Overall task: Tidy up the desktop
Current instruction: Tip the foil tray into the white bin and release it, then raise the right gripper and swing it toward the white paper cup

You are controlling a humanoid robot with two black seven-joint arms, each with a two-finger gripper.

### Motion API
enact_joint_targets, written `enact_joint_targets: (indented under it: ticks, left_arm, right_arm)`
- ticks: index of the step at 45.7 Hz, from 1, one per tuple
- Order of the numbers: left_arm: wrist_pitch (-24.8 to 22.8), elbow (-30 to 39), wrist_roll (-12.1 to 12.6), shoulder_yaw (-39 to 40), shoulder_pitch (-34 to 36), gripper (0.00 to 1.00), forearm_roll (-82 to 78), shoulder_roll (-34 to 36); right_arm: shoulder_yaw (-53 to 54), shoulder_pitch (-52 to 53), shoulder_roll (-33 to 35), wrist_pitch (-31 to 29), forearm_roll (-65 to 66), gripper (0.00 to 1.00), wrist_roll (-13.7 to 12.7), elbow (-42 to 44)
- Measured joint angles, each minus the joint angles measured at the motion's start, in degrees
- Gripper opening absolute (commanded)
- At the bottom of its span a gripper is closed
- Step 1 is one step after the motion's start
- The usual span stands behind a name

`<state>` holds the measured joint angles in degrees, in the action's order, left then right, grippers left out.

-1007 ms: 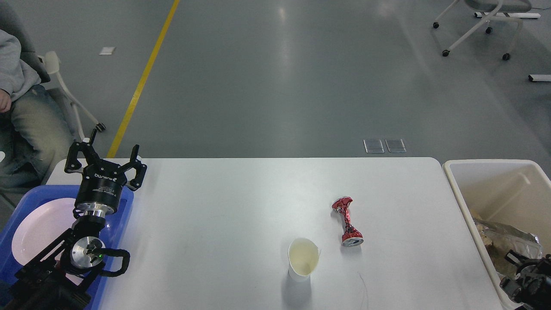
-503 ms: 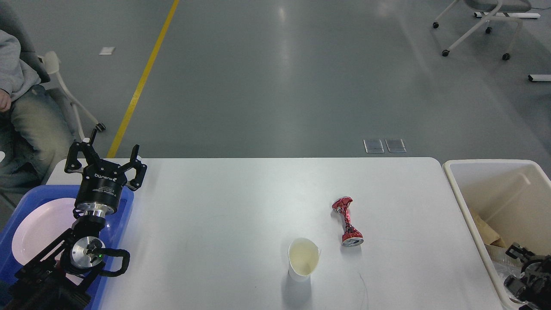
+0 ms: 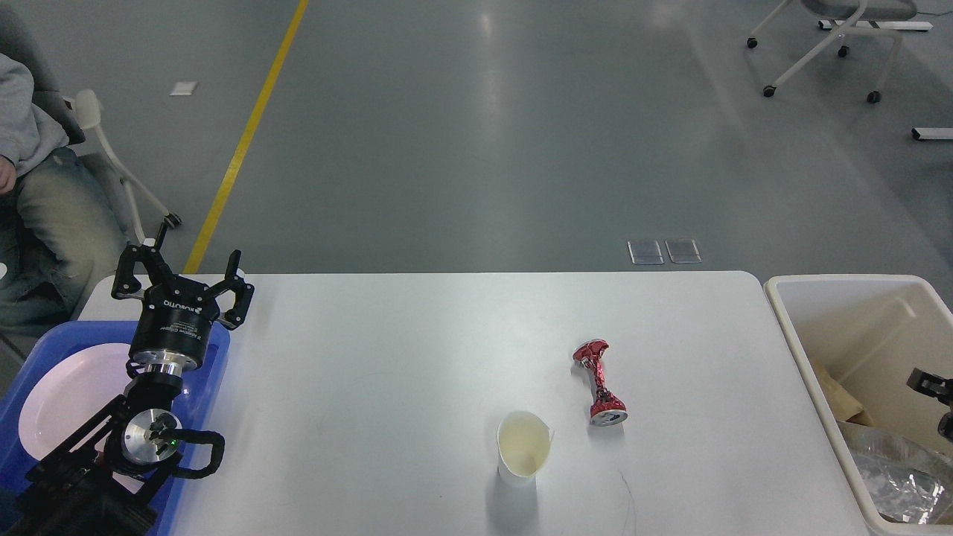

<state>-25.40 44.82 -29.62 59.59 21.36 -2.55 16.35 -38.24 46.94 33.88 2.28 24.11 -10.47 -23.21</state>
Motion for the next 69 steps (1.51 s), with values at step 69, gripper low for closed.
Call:
enact_joint_targets:
  ticks: [69]
  left_arm:
    - [0.00,0.00,0.00,0.00,0.00,0.96,0.01,0.00]
  right_arm:
    - [-33.19,108.71,-13.09,-56.81,-24.33,1.00,-0.87,-73.86]
